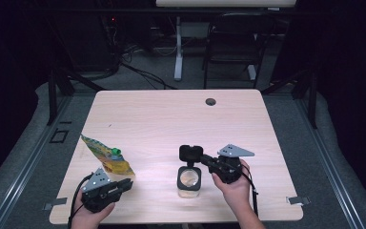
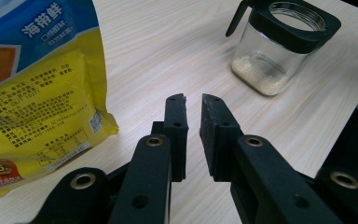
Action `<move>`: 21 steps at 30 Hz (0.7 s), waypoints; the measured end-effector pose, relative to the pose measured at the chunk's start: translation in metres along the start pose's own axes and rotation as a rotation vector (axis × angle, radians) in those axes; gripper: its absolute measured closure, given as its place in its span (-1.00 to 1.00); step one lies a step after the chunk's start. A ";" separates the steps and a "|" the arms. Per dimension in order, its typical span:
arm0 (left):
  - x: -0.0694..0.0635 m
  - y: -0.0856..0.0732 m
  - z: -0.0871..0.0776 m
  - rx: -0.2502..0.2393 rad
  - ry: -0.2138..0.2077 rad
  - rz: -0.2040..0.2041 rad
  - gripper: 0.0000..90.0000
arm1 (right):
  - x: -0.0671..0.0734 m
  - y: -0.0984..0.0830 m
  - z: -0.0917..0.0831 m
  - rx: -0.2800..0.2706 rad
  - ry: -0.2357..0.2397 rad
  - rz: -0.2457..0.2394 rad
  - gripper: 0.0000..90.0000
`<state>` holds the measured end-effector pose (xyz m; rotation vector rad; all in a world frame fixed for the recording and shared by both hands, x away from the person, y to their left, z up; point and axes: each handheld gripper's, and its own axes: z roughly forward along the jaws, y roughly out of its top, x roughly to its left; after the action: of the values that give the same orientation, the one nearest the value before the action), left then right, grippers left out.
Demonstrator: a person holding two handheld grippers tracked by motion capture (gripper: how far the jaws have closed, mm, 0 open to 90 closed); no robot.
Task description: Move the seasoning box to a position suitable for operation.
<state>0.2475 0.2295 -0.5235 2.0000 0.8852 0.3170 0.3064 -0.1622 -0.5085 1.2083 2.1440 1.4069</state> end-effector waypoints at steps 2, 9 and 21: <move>0.001 0.000 -0.001 0.000 0.004 0.002 0.79 | -0.001 0.001 0.004 0.001 -0.001 0.005 0.88; 0.004 0.001 -0.004 -0.004 0.015 -0.003 0.79 | -0.001 0.002 0.006 0.003 0.002 0.008 0.84; 0.017 0.004 -0.020 -0.053 0.048 -0.066 0.77 | 0.007 0.007 -0.023 0.032 -0.041 -0.089 0.66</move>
<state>0.2508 0.2526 -0.5109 1.9171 0.9610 0.3489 0.2915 -0.1696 -0.4903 1.1286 2.1719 1.3042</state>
